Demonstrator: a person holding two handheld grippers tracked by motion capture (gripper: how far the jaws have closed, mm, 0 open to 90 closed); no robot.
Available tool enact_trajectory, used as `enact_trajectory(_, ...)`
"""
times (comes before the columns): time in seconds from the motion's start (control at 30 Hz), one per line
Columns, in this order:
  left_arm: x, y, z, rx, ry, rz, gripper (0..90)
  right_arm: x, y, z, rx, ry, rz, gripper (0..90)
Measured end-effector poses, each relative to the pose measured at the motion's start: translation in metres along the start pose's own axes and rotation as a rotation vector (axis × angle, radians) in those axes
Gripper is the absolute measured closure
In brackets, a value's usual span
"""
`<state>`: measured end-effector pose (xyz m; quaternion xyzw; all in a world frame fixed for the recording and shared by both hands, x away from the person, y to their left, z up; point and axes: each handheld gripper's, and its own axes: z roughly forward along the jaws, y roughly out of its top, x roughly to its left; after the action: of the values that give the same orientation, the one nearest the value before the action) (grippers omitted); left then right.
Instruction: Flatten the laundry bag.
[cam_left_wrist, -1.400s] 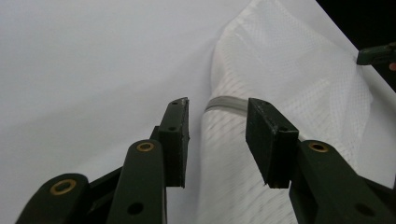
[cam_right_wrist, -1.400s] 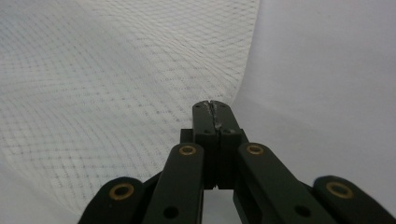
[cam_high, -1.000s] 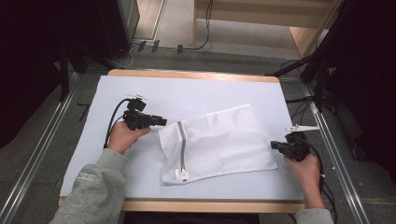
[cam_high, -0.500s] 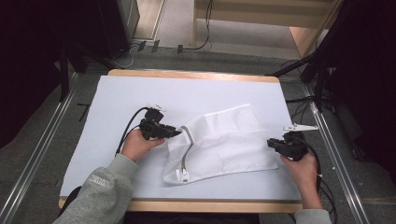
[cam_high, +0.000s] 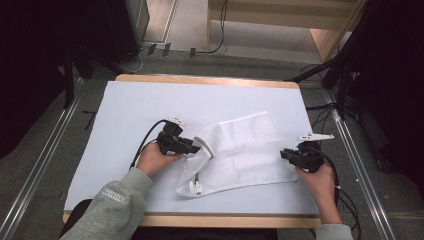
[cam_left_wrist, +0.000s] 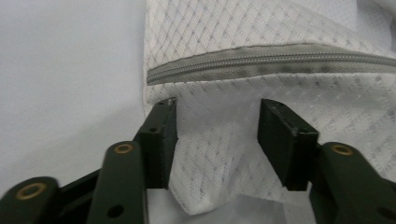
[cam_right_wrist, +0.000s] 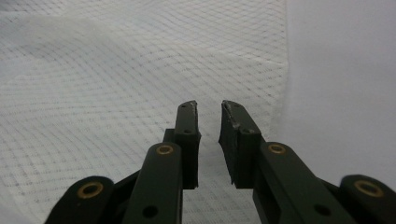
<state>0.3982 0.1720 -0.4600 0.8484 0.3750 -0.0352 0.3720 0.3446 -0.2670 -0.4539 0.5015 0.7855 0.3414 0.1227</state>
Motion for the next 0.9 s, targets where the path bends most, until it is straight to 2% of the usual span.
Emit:
enact_trajectory(0.13, -0.004, -0.002, 0.003, -0.009, -0.002, 0.016, 57.5, 0.002, 0.0, 0.001, 0.005, 0.003, -0.005, 78.0)
enact_trajectory(0.17, -0.005, -0.002, 0.005, -0.008, -0.007, 0.017, 64.9, 0.003, 0.0, 0.002, 0.002, 0.003, -0.007, 77.9)
enact_trajectory(0.2, -0.006, -0.003, 0.006, -0.011, -0.006, 0.023, 64.9, 0.003, 0.0, 0.002, 0.002, 0.003, -0.007, 77.9)
enact_trajectory(0.23, -0.007, -0.003, 0.006, -0.007, -0.001, 0.03, 68.7, 0.004, 0.0, 0.002, 0.003, 0.005, -0.003, 77.9)
enact_trajectory(0.27, -0.008, -0.002, 0.007, -0.005, 0.012, 0.045, 77.5, 0.004, 0.001, 0.002, 0.005, 0.005, -0.007, 77.9)
enact_trajectory(0.37, -0.009, -0.001, 0.01, 0.005, 0.032, 0.043, 90.0, 0.004, 0.0, 0.002, 0.006, 0.007, -0.009, 77.9)
enact_trajectory(0.53, -0.005, 0.002, 0.01, 0.024, 0.011, 0.019, 90.0, 0.005, 0.0, 0.001, 0.006, 0.014, -0.006, 77.9)
enact_trajectory(0.6, -0.003, 0.003, 0.01, 0.028, -0.001, -0.006, 90.0, 0.005, -0.001, 0.001, 0.004, 0.015, -0.005, 77.9)
enact_trajectory(0.67, -0.003, 0.005, 0.008, 0.037, 0.007, 0.0, 90.0, 0.005, -0.001, 0.0, -0.003, 0.015, -0.005, 77.8)
enact_trajectory(0.73, -0.003, 0.005, 0.006, 0.03, 0.015, 0.005, 90.0, 0.005, -0.001, 0.0, -0.002, 0.018, -0.007, 77.8)
enact_trajectory(0.83, 0.002, 0.007, -0.005, -0.007, 0.009, -0.017, 90.0, 0.006, -0.002, 0.0, 0.006, 0.02, -0.005, 77.8)
enact_trajectory(0.9, 0.004, 0.006, -0.009, -0.001, 0.017, -0.021, 90.0, 0.006, -0.002, 0.001, 0.007, 0.021, -0.008, 77.8)
